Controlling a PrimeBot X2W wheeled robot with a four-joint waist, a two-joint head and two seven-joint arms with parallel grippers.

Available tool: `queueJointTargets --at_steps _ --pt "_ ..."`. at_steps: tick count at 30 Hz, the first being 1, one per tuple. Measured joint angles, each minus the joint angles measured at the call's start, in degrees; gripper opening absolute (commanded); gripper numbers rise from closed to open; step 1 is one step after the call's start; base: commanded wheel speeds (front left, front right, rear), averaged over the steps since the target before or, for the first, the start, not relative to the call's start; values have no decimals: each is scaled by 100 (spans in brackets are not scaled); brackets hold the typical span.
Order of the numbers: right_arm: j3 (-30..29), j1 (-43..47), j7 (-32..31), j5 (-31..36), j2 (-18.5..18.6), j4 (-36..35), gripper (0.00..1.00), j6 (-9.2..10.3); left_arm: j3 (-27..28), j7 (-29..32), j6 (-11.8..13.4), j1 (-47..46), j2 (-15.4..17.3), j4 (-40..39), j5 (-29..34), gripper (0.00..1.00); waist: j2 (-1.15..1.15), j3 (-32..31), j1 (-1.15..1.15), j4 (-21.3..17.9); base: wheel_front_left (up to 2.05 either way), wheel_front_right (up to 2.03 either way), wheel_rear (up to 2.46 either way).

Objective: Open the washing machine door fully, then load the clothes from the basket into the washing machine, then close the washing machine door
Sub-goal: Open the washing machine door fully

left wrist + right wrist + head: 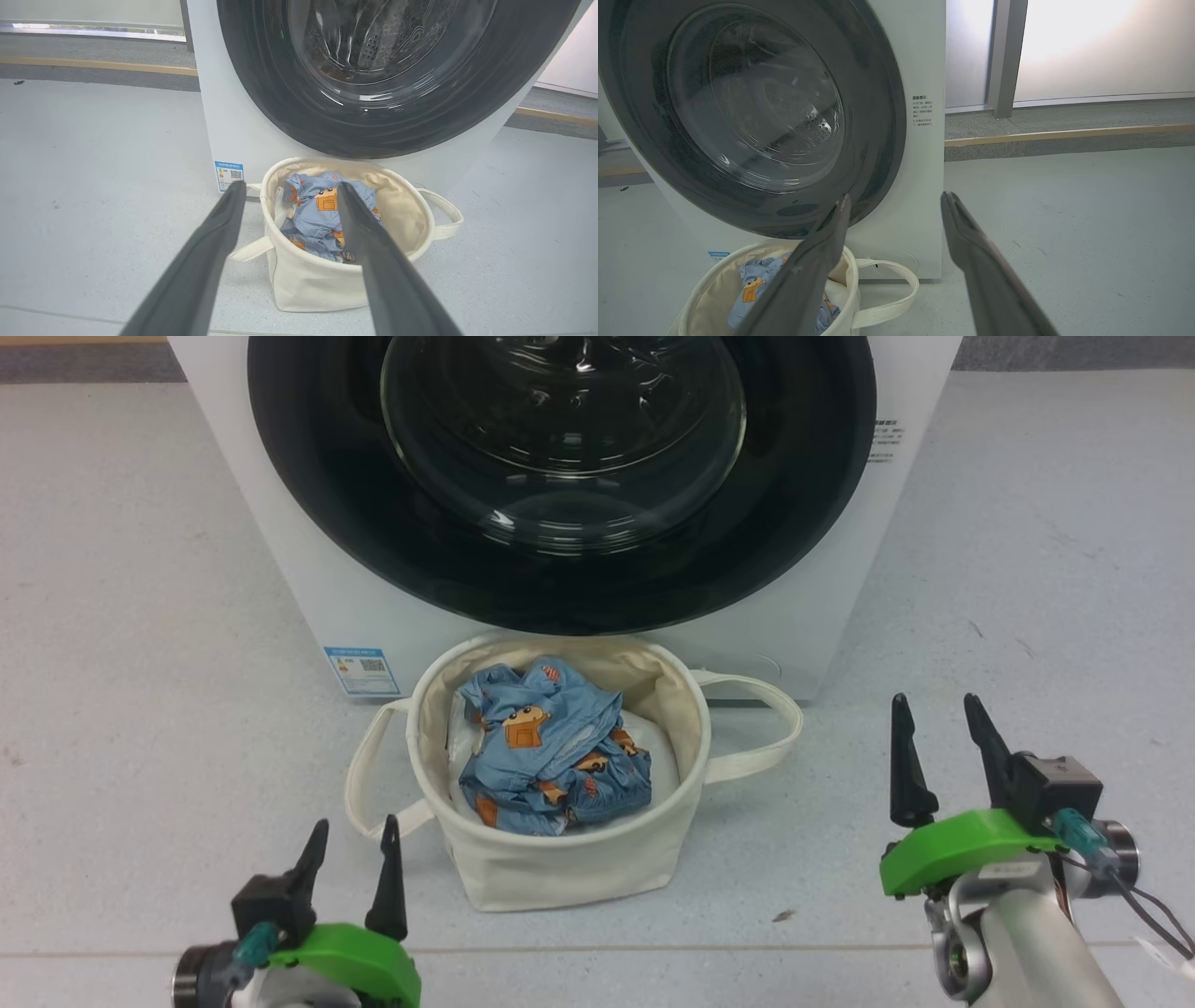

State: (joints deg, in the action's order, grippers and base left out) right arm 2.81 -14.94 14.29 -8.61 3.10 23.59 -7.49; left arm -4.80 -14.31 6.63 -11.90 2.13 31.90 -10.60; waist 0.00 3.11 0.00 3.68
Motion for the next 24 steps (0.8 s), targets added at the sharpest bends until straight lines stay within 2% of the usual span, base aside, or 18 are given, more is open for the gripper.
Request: queueJointTargets --at_steps 10,20,24 --pt "69 2 0 -16 -12 -22 100 0 -55 0 41 -55 5 10 98 100 0 8 0 17 23 84 -108" --pt "59 2 0 -43 -16 -77 100 0 -78 0 54 -109 1 57 91 100 0 68 0 39 84 140 -225" --pt "158 4 0 -105 -16 -122 100 0 -13 0 137 -112 8 85 89 100 0 78 -1 43 106 139 -245"
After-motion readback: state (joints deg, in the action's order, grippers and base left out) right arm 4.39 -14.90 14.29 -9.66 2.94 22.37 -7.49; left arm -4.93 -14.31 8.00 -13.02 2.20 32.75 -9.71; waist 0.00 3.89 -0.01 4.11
